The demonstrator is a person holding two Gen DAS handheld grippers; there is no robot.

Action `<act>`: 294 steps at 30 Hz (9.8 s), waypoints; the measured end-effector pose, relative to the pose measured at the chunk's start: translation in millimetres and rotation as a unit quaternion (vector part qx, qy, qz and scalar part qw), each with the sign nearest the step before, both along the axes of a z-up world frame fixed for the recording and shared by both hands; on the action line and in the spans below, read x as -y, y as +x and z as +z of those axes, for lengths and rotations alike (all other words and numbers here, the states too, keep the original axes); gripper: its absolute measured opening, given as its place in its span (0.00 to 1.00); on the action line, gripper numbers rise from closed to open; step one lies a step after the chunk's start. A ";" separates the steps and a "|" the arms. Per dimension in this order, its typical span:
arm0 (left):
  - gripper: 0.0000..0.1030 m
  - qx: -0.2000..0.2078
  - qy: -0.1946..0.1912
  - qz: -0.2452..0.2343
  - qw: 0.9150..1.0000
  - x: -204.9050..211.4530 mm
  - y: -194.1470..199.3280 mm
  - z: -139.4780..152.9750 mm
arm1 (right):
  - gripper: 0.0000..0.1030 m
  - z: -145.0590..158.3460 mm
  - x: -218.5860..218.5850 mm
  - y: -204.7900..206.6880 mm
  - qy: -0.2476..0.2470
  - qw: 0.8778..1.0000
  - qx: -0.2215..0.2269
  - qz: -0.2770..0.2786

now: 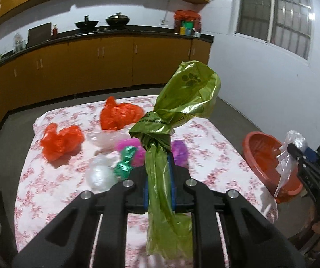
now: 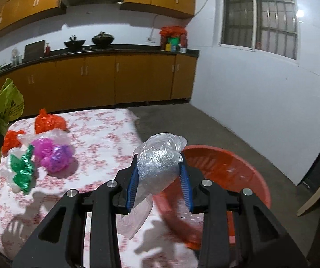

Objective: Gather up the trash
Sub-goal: 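Carry the clear bag over the basket with the right tool while the left tool carries the green bag, then open both tools over the orange basket to drop the clear and green bags, then grasp the white plastic bag with the left tool while the right tool grasps the green bag, then carry the white bag and green bag over the orange basket with both tools, then open both tools over the basket to drop the white and green bags, then grasp the red bag with the left tool while the right tool grasps the pink bag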

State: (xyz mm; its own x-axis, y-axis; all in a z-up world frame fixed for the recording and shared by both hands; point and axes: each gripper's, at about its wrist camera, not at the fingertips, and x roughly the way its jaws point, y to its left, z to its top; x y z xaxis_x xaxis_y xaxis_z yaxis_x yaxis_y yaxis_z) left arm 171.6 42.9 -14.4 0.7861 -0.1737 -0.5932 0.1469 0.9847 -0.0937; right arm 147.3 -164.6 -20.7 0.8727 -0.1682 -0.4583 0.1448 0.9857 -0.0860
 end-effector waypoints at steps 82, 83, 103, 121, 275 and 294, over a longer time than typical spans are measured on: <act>0.74 -0.012 -0.017 -0.168 0.986 187.7 64.0 -43.0 | 0.98 -14.7 132.5 -1.1 0.048 0.991 0.044 -0.118; 0.74 -0.006 -0.012 -0.161 0.987 180.9 60.1 -40.9 | 0.98 -14.4 129.5 -0.8 0.049 0.991 0.044 -0.113; 0.69 -0.005 0.013 0.133 0.991 -83.0 33.1 -43.3 | 0.98 -17.1 -21.2 25.1 0.050 0.995 0.015 0.088; 0.47 -0.109 -0.023 0.102 0.989 -82.3 74.1 -103.2 | 0.98 -20.6 -42.1 28.5 0.016 0.995 -0.004 0.103; 0.72 -0.055 -0.030 -0.225 0.972 237.5 90.0 -59.8 | 0.98 -8.8 170.9 3.9 0.102 0.982 0.030 -0.155; 0.77 0.009 0.018 -0.001 1.000 34.3 64.4 -35.0 | 0.98 4.2 46.5 46.7 0.087 0.996 0.022 0.022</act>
State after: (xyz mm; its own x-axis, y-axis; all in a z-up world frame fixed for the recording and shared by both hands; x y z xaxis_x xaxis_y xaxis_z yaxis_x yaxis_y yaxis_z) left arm 236.0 8.6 -49.4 0.7968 -0.1535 -0.5844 0.1501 0.9872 -0.0547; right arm 193.9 -211.1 -16.5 0.8969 -0.0515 -0.4392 0.1019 0.9905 0.0919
